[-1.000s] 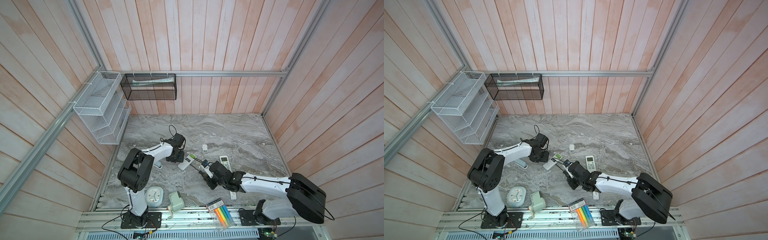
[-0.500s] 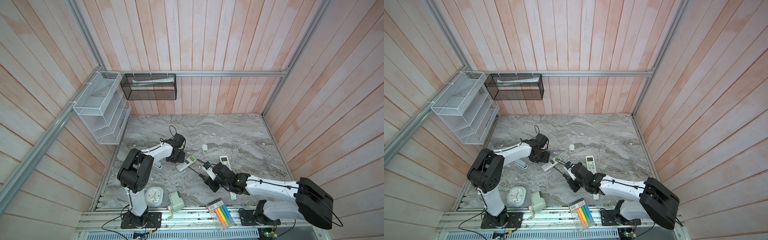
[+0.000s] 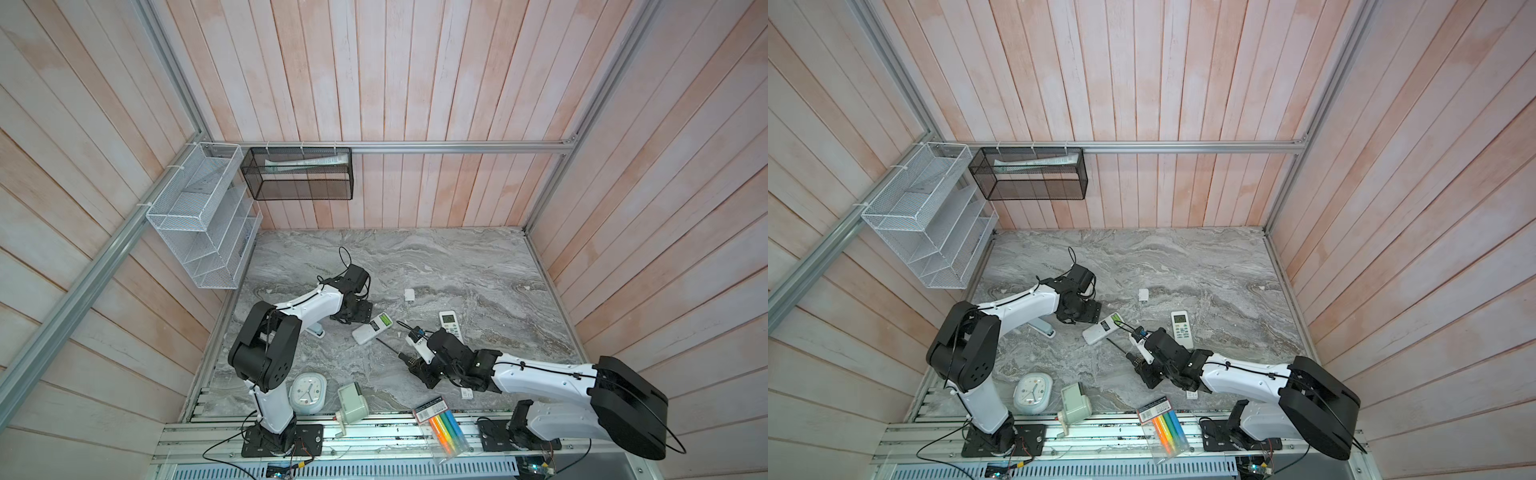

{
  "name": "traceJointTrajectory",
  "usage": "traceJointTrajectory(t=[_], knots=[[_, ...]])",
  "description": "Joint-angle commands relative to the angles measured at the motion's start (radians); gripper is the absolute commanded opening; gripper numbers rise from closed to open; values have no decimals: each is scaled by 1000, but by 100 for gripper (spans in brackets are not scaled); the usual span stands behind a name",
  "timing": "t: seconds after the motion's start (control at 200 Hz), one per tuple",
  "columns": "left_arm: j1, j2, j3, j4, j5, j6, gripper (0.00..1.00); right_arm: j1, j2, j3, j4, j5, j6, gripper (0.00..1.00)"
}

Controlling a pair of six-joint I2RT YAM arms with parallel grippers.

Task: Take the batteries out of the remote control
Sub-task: 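Grasp the white remote's end with the left gripper while the right gripper approaches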

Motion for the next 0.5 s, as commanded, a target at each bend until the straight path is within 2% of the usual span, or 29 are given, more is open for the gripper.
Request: traceJointTrajectory(t=[0.0, 0.18, 0.495], knots=[[2, -38, 4, -4, 17, 31, 89, 2, -26, -7, -31, -24, 37, 0], [2, -74, -6, 1, 77, 126, 89, 9, -70, 0, -54, -1, 53, 0], [-47, -100, -51, -33, 98, 283, 86, 1, -169, 81, -145, 163, 109, 0]])
